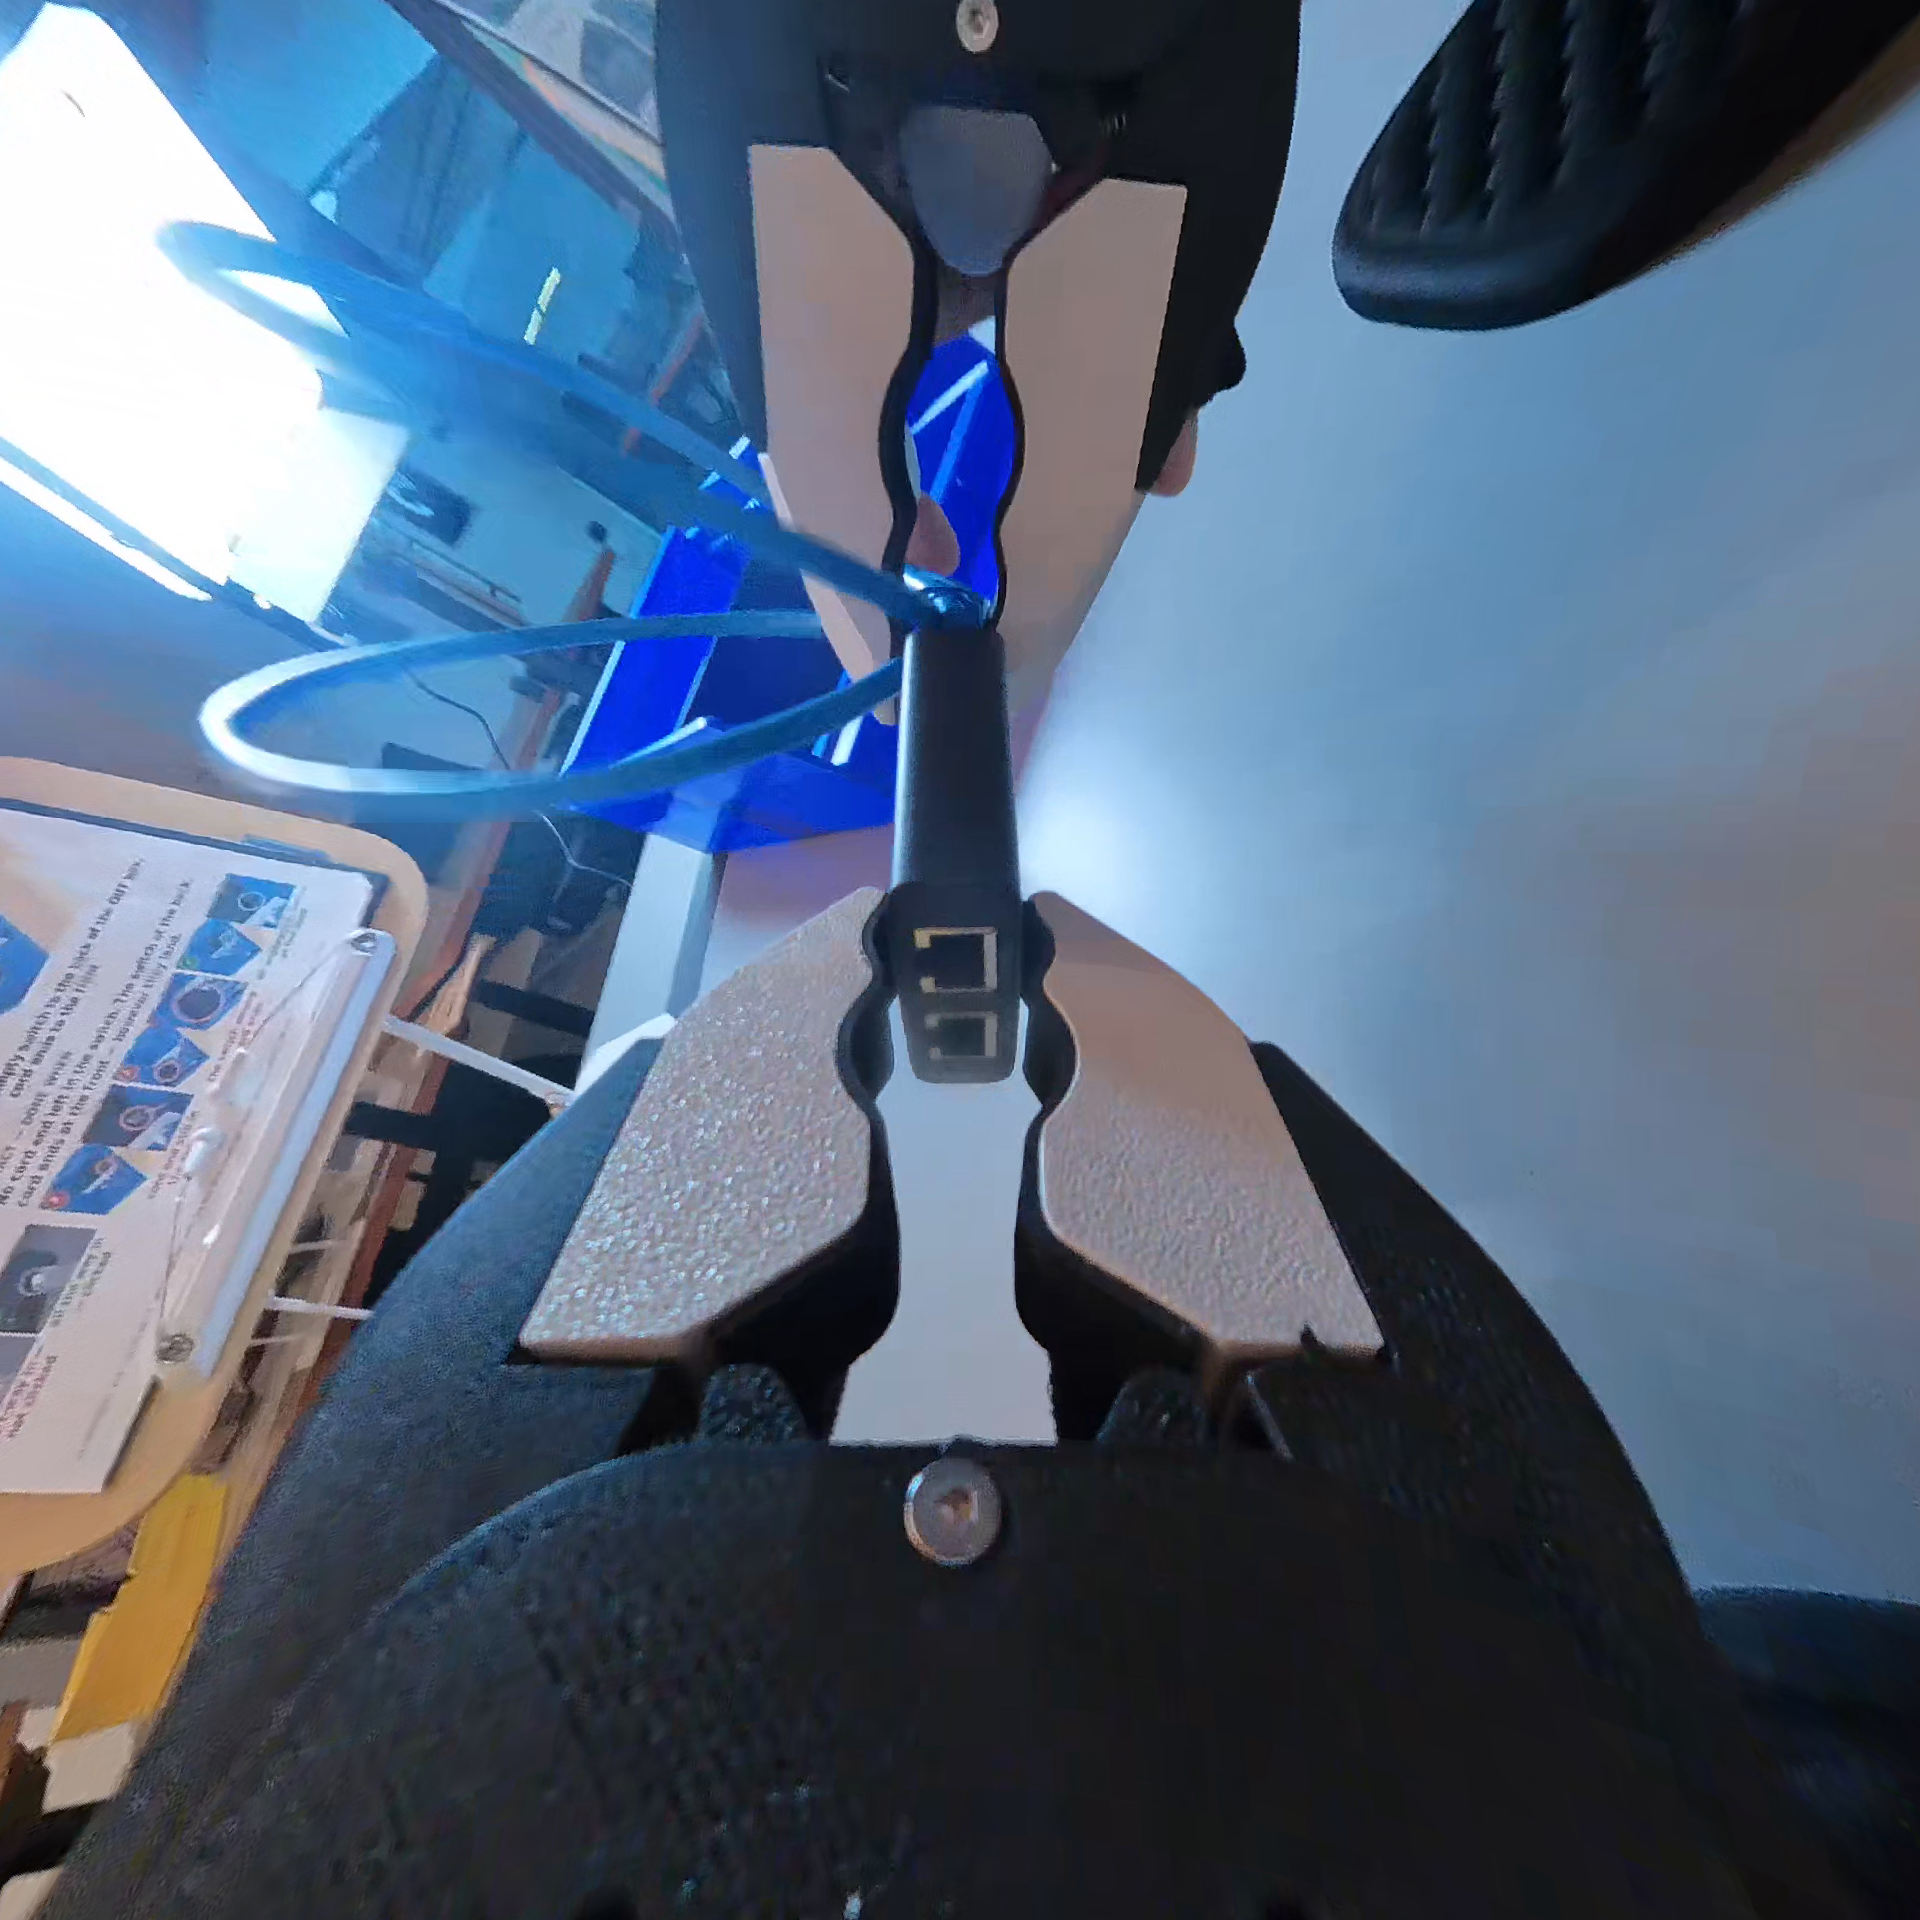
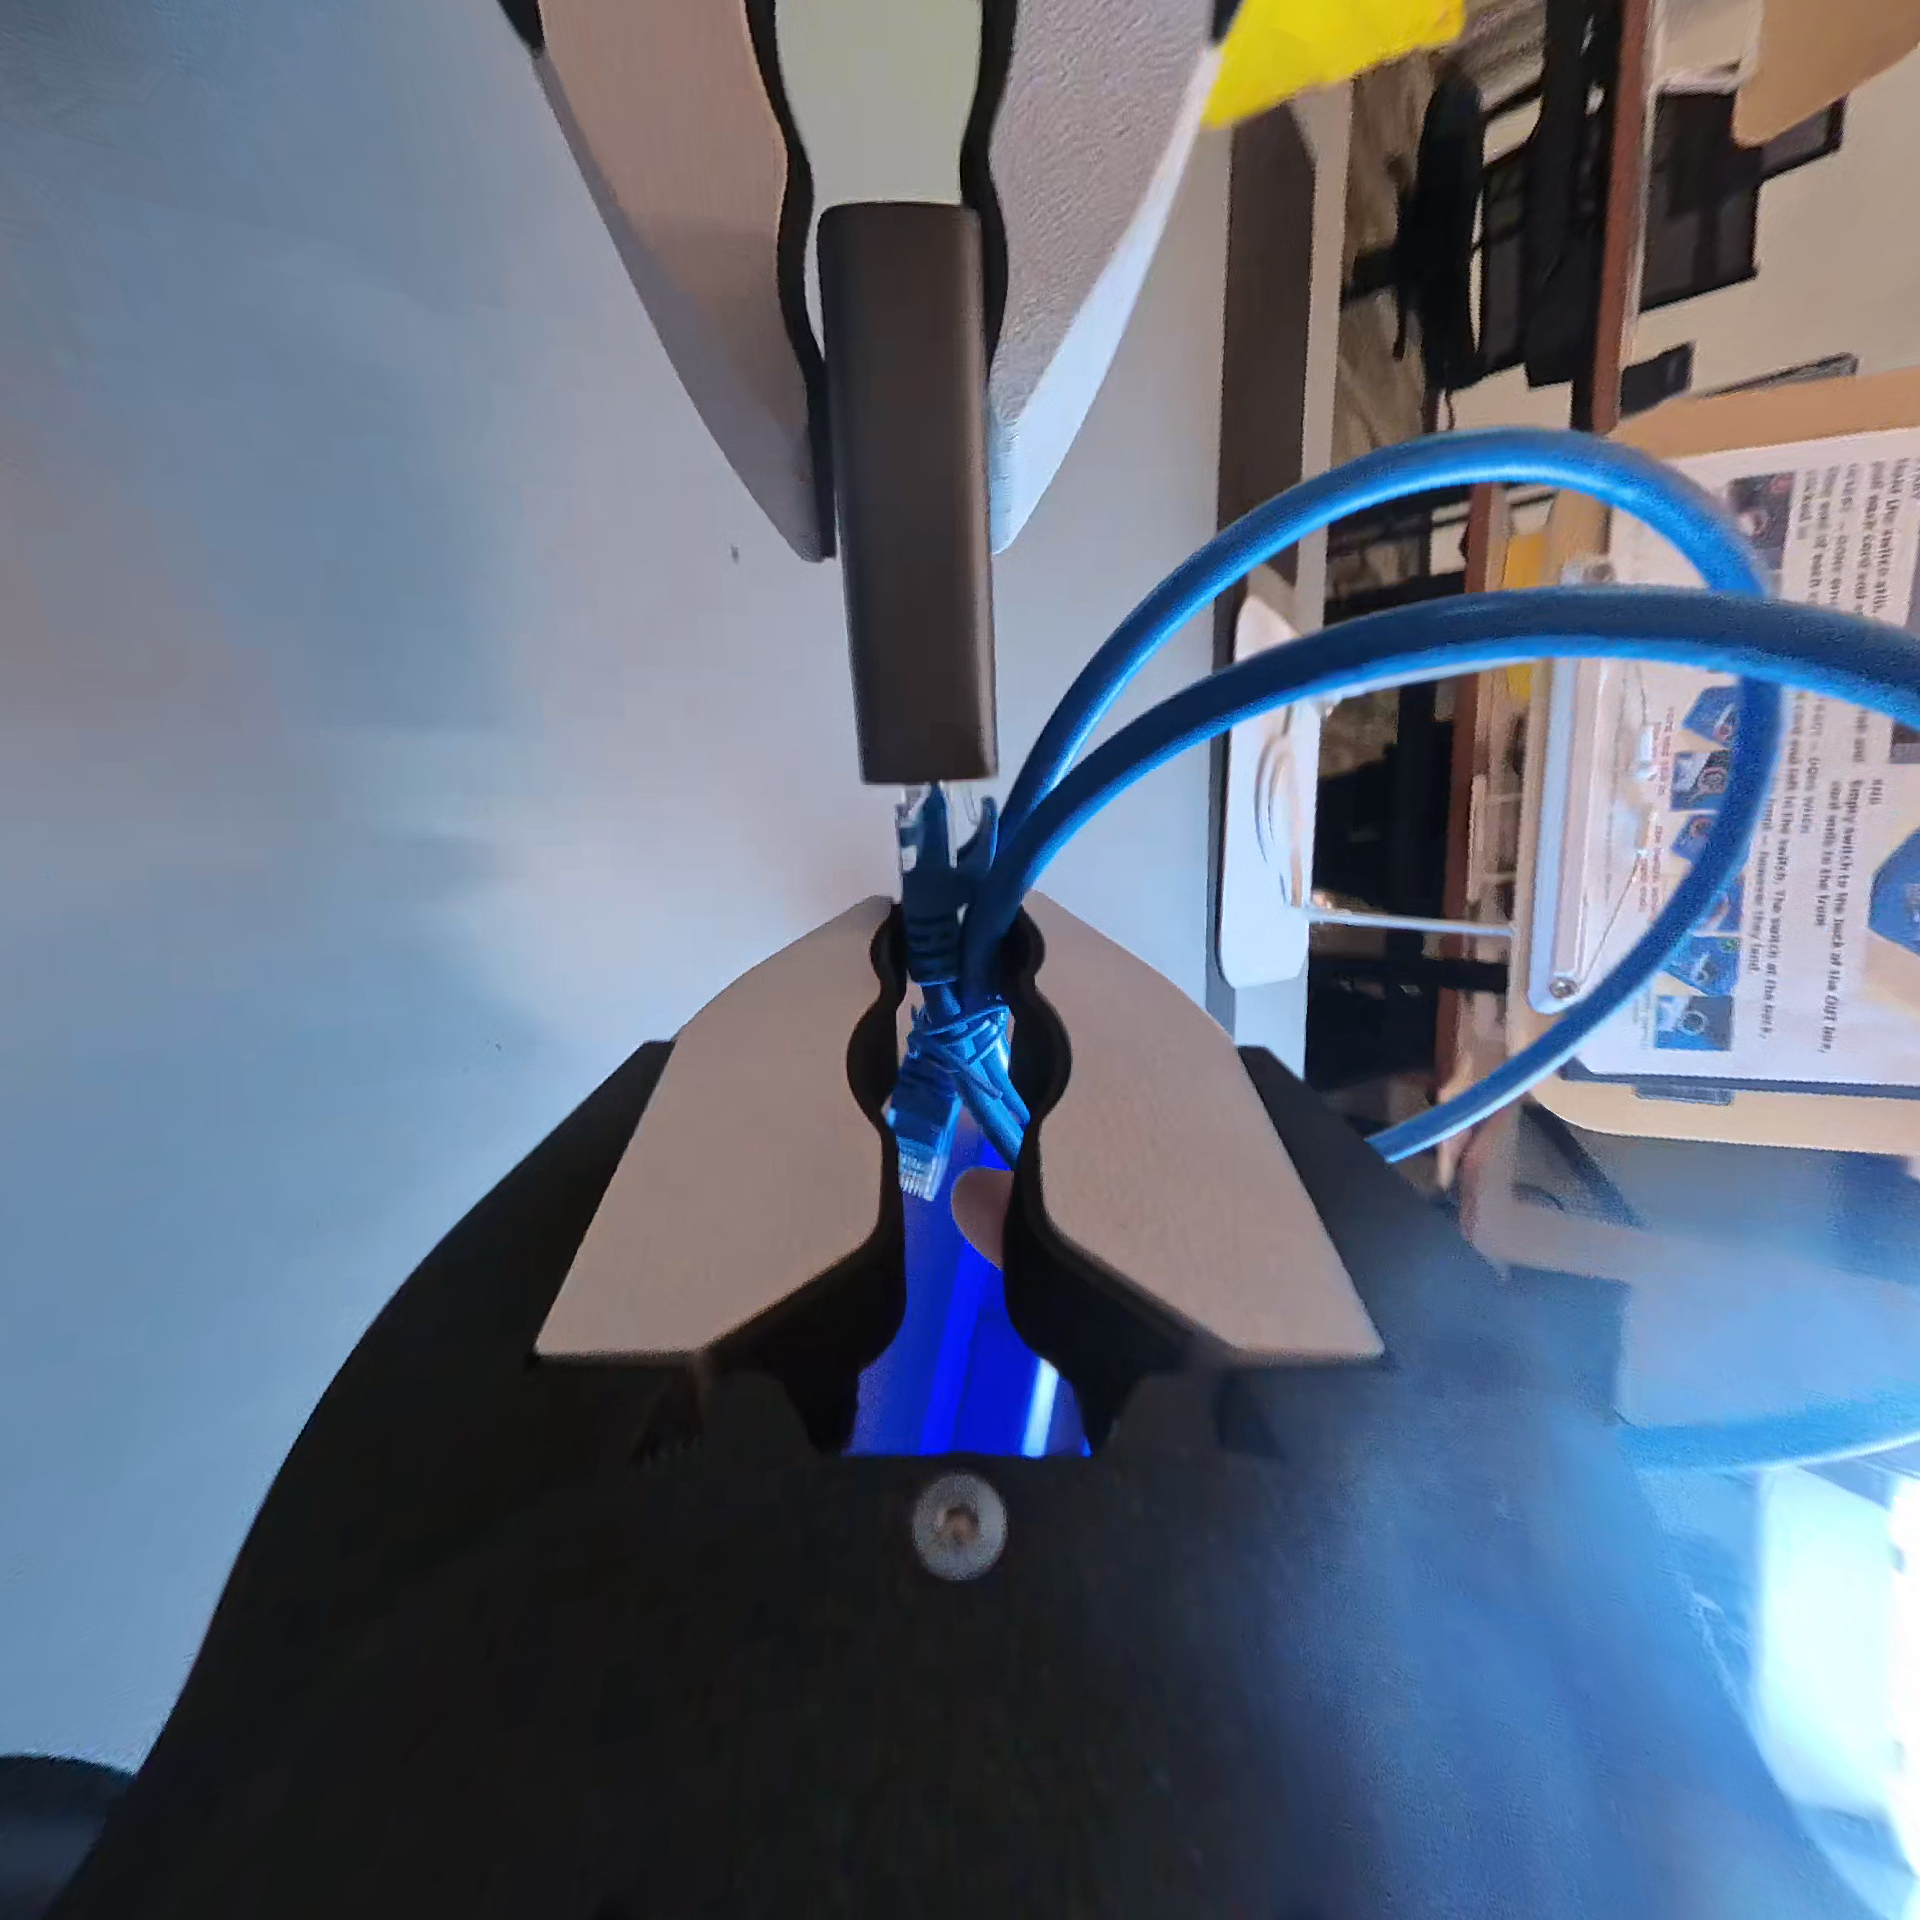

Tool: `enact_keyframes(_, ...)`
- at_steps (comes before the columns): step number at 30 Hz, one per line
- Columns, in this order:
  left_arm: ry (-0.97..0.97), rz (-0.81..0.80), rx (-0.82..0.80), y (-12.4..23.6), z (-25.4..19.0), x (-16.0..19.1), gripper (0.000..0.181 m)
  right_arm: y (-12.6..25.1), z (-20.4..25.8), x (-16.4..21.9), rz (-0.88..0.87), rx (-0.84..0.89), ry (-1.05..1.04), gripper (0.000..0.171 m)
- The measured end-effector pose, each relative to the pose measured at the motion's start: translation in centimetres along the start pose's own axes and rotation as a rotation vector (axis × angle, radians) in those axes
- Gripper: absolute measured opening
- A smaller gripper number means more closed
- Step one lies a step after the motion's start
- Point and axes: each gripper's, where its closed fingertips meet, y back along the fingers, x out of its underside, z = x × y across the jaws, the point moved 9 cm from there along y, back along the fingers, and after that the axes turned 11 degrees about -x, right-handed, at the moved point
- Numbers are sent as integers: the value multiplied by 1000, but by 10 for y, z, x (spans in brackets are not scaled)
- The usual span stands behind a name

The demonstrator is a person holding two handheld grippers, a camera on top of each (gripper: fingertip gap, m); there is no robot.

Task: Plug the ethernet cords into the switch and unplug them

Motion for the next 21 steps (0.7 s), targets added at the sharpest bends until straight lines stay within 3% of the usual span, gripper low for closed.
enact_keyframes(4,-12,-58,-50,8,6,3,21,28,-2,4,-242,3,39,18)
enact_keyframes(6,11,-72,-53,10,9,3,21,42,-7,3,-327,4,-15,29)
enact_keyframes(10,92,-117,-43,9,11,0,21,38,-8,2,-252,-23,-42,54)
enact_keyframes(13,130,-160,-26,8,9,-4,21,22,-3,-8,-248,-4,-29,52)
enact_keyframes(21,121,-230,20,6,-1,-9,21,18,3,-23,-327,-36,38,27)
